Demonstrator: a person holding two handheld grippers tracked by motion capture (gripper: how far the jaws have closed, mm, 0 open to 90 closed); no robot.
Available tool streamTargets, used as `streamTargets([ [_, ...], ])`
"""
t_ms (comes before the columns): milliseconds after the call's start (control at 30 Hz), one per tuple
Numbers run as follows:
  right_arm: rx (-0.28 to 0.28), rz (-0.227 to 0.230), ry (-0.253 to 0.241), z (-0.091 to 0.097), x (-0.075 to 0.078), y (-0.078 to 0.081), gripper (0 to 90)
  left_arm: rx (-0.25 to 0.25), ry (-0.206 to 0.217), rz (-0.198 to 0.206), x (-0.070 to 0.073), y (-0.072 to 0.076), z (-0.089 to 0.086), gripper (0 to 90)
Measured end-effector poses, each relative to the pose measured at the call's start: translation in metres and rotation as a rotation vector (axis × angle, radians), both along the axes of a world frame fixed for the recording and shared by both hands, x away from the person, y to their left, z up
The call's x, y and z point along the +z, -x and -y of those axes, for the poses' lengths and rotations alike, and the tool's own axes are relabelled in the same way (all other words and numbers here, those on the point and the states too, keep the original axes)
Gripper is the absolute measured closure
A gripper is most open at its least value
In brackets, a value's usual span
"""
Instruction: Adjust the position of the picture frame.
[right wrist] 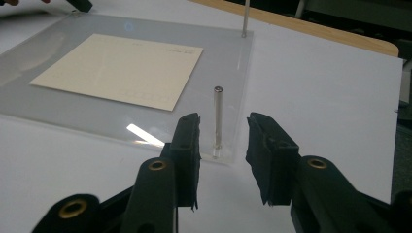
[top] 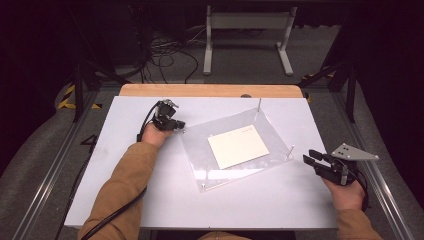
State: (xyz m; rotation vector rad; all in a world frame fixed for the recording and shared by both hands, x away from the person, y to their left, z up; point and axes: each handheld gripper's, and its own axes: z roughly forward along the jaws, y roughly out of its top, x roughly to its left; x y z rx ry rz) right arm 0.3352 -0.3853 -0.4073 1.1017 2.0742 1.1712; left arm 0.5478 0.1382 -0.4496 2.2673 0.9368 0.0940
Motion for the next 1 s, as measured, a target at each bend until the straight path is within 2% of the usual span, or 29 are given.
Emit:
streamTargets([
  [200,-0.056,-0.007,-0.026,0.003,-0.001,-0.009,54.1,-0.108,-0.039,0.004,0.002,0.035,0.005,90.0],
  [300,-0.076,-0.032,-0.030,0.006,-0.005,-0.017,51.2,-0.166,-0.060,0.012,0.003,0.054,0.014,90.0],
  [467,-0.112,-0.078,0.014,0.005,-0.017,-0.037,51.8,-0.266,-0.098,0.007,0.006,0.084,0.029,90.0],
  [600,-0.139,-0.099,0.047,0.006,-0.024,-0.049,60.9,-0.335,-0.108,0.004,0.006,0.103,0.038,90.0],
  [667,-0.148,-0.095,0.063,0.006,-0.025,-0.052,64.7,-0.333,-0.101,-0.009,0.006,0.109,0.039,90.0],
  [733,-0.156,-0.095,0.066,0.006,-0.025,-0.053,65.4,-0.353,-0.096,-0.016,0.005,0.116,0.041,90.0],
  [800,-0.169,-0.097,0.061,0.008,-0.024,-0.056,67.2,-0.363,-0.096,-0.005,0.005,0.119,0.042,89.9],
  [867,-0.175,-0.102,0.058,0.010,-0.024,-0.059,71.0,-0.374,-0.053,-0.007,0.002,0.118,0.037,89.8],
  [900,-0.175,-0.102,0.058,0.010,-0.024,-0.059,71.0,-0.374,-0.053,-0.007,0.002,0.118,0.037,89.7],
  [933,-0.175,-0.106,0.059,0.009,-0.025,-0.060,74.3,-0.367,-0.020,-0.019,0.000,0.117,0.034,89.7],
  [1000,-0.160,-0.112,0.067,0.007,-0.025,-0.062,83.5,-0.359,0.019,-0.045,-0.003,0.115,0.030,89.7],
])
